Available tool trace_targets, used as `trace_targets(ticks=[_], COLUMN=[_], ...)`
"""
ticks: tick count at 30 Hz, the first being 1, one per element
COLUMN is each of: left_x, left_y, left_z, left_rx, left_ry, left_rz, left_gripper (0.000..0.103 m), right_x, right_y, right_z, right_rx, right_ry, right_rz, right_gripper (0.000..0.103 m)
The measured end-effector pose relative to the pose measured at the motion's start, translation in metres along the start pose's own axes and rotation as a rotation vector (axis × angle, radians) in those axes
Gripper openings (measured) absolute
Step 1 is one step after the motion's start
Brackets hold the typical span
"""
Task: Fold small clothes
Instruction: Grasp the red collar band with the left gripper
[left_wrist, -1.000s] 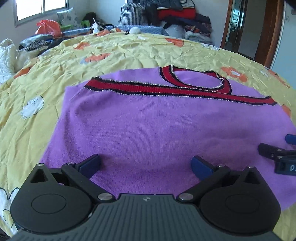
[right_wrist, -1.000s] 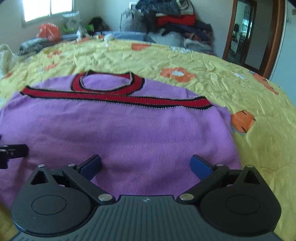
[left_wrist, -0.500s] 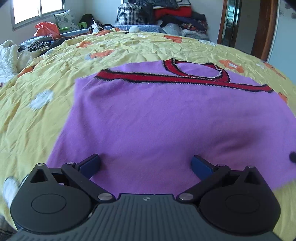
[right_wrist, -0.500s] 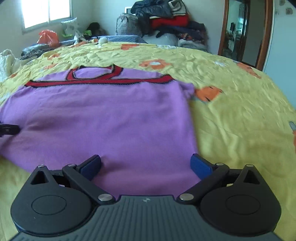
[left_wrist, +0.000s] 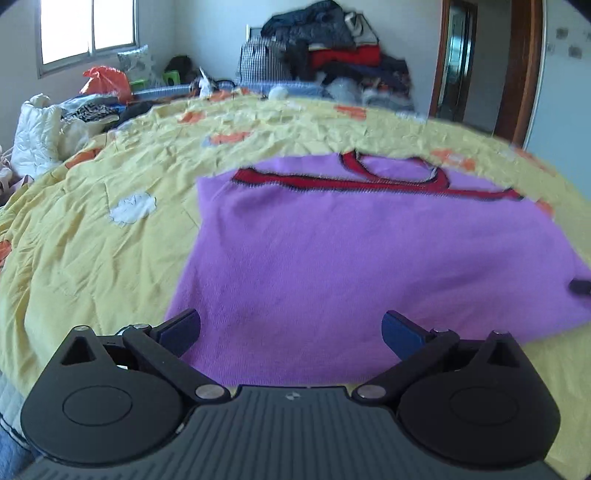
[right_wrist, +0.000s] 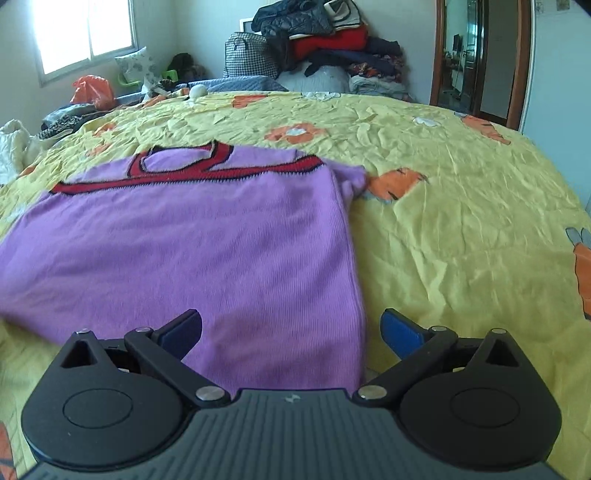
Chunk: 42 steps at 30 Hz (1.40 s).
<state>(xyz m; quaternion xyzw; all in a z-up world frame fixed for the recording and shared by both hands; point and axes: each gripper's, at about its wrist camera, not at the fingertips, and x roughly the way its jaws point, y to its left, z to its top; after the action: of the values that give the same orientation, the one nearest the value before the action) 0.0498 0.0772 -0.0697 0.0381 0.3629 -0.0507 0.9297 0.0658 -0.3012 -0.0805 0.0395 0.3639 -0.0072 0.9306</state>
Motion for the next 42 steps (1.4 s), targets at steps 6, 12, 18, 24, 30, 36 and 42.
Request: trace_targets(ticks=[6, 12, 18, 24, 30, 36, 42], left_x=[0.015, 0.078, 0.135, 0.124, 0.096, 0.102, 0.094], left_y=[-0.005, -0.021, -0.001, 0.018, 0.021, 0.025, 0.022], left_z=[0.023, 0.086, 0.098, 0.086, 0.080, 0.068, 0.080], left_rx=[0.031, 0.037, -0.016, -0.065, -0.107, -0.051, -0.058], left_ry=[0.001, -0.034, 0.019, -0.010, 0.017, -0.002, 0.036], left_rz=[-0.031, -0.003, -0.001, -0.003, -0.018, -0.006, 0.034], left_gripper=[0.103, 0.103, 0.103, 0.103, 0.103, 0.103, 0.103], right_x=[0.023, 0.107, 0.145, 0.144, 0.089, 0.087, 0.047], right_y=[0.003, 0.039, 0.027, 0.001, 0.021, 0.035, 0.060], right_z=[0.050, 0.106, 0.108, 0.106, 0.085, 0.059, 0.060], right_rx=[0.037, -0.062, -0.066, 0.029, -0.007, -0.033, 0.053], right_ry=[-0.098, -0.032, 0.014, 0.010, -0.048, -0.007, -0.020], right_rz=[0.102, 0.055, -0.039, -0.080, -0.025, -0.023, 0.064], right_gripper=[0.103, 0.103, 0.103, 0.103, 0.103, 0.103, 0.103])
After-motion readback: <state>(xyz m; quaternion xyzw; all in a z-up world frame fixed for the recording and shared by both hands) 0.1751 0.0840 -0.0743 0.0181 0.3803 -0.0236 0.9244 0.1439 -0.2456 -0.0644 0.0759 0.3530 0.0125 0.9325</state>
